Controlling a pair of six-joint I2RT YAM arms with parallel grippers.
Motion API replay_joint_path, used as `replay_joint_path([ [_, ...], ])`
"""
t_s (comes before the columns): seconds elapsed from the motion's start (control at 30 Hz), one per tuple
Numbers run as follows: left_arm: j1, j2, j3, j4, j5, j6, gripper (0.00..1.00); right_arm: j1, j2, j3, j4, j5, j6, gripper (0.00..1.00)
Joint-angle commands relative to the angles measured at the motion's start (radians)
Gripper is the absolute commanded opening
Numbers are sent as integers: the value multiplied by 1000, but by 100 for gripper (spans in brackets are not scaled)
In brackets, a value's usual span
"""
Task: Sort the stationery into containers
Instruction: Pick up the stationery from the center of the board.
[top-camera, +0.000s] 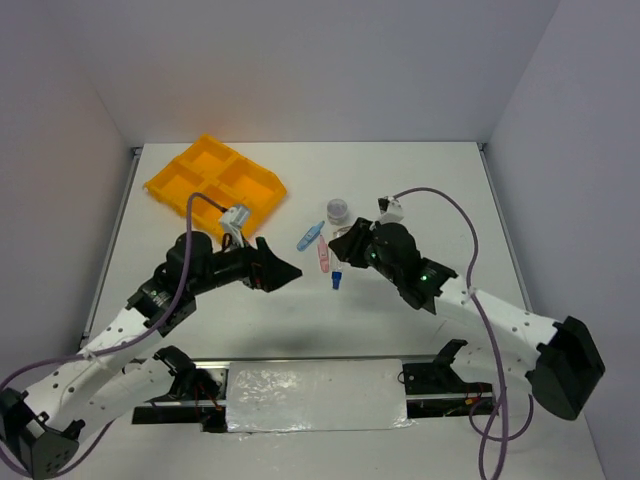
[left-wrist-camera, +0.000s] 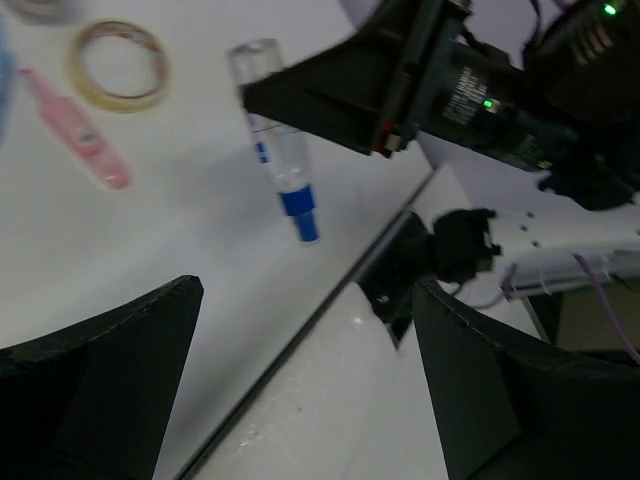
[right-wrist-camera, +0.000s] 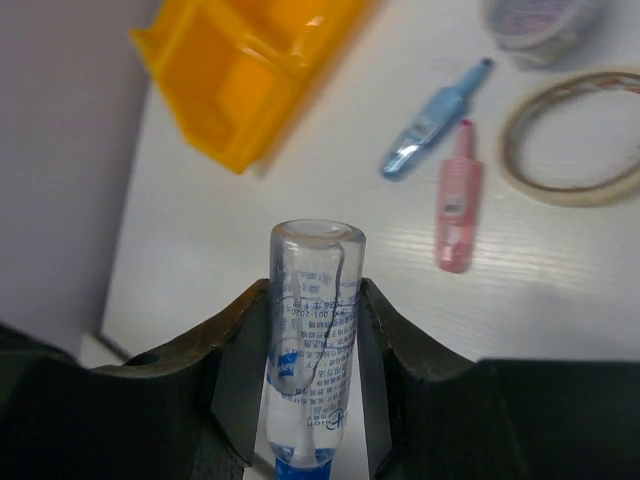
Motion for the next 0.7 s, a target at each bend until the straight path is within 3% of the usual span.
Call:
replay_joint_path([
  [0.0,-99,34,26,285,137,-83,99,12,-121,-82,307,-210,-67,0],
  [0.13,-173,95,-22,459,215,-98,99,26,-229,-138,458,-346,-38,0],
  [0.3,-248,140,-8,439,123,-50,97,77,-287,-120,462,-344,-42,0],
  [0.67,-262,176,-22,581,172,-93,73,162,-263,-132,611,-399,-16,0],
])
